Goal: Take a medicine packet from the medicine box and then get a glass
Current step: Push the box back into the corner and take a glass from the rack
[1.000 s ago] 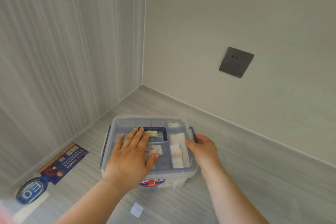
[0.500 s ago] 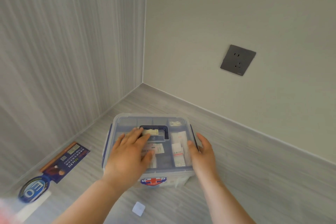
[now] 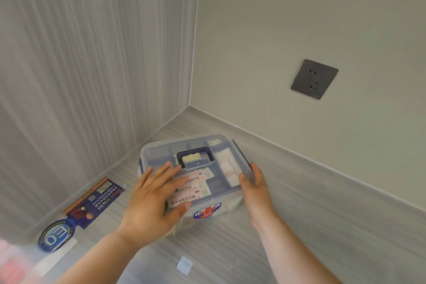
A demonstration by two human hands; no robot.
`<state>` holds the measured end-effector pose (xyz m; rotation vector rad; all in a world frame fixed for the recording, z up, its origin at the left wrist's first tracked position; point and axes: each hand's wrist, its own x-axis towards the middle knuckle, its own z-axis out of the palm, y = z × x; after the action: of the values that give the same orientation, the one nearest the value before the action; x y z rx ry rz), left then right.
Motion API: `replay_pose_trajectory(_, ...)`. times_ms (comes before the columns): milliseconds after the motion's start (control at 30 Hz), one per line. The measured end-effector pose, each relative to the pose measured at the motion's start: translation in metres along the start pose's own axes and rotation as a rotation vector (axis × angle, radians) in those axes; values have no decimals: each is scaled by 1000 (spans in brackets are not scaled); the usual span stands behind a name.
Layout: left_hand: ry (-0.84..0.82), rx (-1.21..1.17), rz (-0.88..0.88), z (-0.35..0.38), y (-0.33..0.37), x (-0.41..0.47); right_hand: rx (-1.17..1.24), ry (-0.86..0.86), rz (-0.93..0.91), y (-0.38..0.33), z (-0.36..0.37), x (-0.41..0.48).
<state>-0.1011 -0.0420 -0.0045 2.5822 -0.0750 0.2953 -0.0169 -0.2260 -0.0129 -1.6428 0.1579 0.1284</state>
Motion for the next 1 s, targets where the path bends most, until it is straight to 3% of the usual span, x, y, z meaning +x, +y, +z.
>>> replay_pose_trajectory(67, -91, 152, 71, -3, 1, 3, -15, -46, 26, -6, 6, 23)
replay_pose_trajectory(233, -11, 339, 45, 7, 4, 34, -19, -44, 48, -21, 35, 71)
replay_pose_trajectory(367, -15, 367, -32, 13, 3, 63, 18, -1, 35, -24, 64, 83)
replay_pose_trajectory(567, 56, 319, -142, 33, -21, 120, -58, -218, -15, -27, 85, 102)
replay_pose_trajectory(733, 118, 337, -169, 38, -41, 151, -148, -289, -19, -27, 98, 119)
replay_pose_trajectory(1000, 143, 181, -129, 34, -46, 148, -373, -78, -66, -17, 72, 98)
